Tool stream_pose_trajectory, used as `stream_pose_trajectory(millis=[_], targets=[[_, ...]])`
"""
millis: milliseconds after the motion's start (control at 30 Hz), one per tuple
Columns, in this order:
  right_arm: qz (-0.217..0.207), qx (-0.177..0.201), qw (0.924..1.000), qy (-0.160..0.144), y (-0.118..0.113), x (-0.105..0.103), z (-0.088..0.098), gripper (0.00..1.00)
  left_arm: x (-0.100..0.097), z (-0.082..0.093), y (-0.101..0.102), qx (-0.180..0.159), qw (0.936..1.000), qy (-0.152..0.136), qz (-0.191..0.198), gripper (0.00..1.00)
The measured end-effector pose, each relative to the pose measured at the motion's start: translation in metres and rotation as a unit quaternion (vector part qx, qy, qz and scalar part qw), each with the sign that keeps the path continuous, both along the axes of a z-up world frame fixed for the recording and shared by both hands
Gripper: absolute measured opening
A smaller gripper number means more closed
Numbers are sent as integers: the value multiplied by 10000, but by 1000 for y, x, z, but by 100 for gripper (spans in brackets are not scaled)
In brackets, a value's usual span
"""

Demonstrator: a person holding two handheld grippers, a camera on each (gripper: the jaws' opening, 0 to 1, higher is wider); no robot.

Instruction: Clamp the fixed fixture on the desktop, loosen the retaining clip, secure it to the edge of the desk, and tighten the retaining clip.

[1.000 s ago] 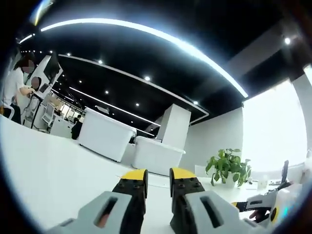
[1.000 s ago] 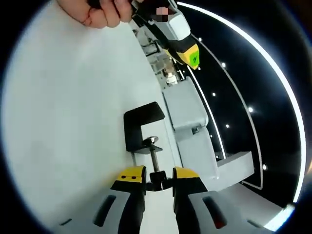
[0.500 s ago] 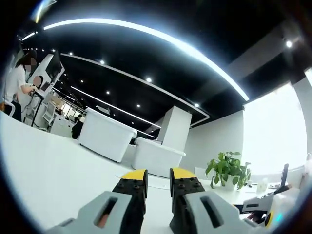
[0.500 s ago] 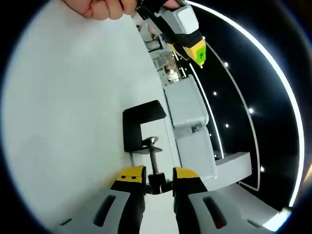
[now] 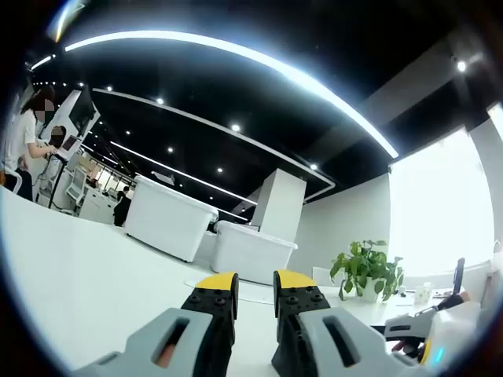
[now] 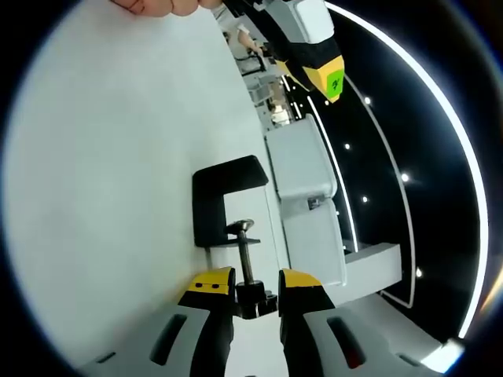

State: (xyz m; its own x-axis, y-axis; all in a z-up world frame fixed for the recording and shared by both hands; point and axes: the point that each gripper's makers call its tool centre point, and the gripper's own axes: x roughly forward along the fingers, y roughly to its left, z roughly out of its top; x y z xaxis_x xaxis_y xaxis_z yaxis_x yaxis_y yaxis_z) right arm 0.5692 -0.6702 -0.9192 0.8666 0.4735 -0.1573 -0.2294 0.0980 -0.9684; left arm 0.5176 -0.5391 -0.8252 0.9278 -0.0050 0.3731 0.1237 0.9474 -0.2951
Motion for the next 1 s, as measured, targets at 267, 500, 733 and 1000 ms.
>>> stream_pose_trajectory(millis=[267,500,733,1000], targets=[[30,-318,9993,-213,7,-1,-1,21,0,-1,0,-14,10000,7,3,19],[62,-411,9988,-261,14,0,-1,21,0,-1,0,13,10000,22,-4,19],[70,-505,9983,-277,19,6,-1,21,1,-3,0,60,9999,74,41,19],[30,-777,9963,-374,23,11,-4,19,5,-4,3,83,9999,95,59,19]])
